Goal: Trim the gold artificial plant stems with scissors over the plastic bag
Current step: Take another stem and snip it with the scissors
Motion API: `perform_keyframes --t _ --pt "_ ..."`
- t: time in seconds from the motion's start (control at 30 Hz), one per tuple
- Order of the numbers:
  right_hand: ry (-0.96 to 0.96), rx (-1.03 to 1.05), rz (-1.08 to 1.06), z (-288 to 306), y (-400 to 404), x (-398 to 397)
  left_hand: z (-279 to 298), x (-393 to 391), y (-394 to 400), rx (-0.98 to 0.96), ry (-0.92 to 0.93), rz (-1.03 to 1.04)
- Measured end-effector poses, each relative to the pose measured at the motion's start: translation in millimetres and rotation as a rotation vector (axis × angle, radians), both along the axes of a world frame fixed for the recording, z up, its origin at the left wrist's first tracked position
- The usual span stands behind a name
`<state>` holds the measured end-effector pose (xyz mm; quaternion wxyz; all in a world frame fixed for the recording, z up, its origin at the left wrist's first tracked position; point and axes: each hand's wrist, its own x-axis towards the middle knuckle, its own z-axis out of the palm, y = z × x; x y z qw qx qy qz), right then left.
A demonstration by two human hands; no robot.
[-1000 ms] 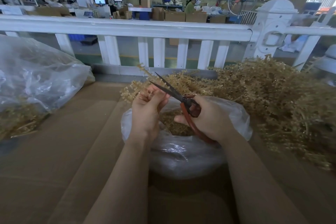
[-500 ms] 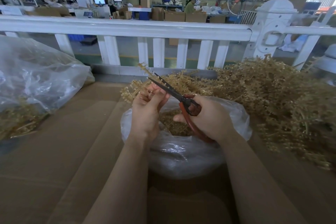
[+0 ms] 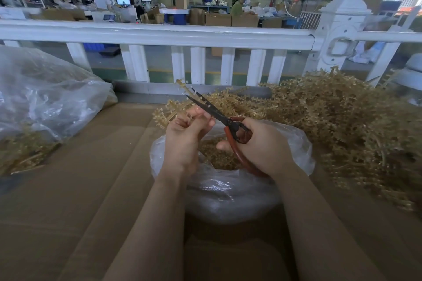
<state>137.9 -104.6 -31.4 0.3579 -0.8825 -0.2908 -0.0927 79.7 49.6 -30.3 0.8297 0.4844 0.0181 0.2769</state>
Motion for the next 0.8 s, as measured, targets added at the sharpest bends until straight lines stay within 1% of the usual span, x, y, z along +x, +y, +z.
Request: perform_keyframes --t 0.27,0.6,0.67,0.8 --pt "-0.022 0.026 0.000 1.1 0.9 -2.8 2.1 -3.7 -1.2 -0.034 0.048 0.040" --pt "-0.033 0.007 0.001 -1.0 1.3 -1.6 4.9 -6.6 -1.7 -0.022 0.100 0.048" --pt "-0.025 -0.006 -0.013 -0.7 1.5 -0.5 4.7 -6.5 -1.9 -0.005 0.104 0.053" --pt "-0.057 -0.037 -0.021 -0.4 1.0 -0.3 4.1 -7.2 -4.2 0.092 0.117 0.052"
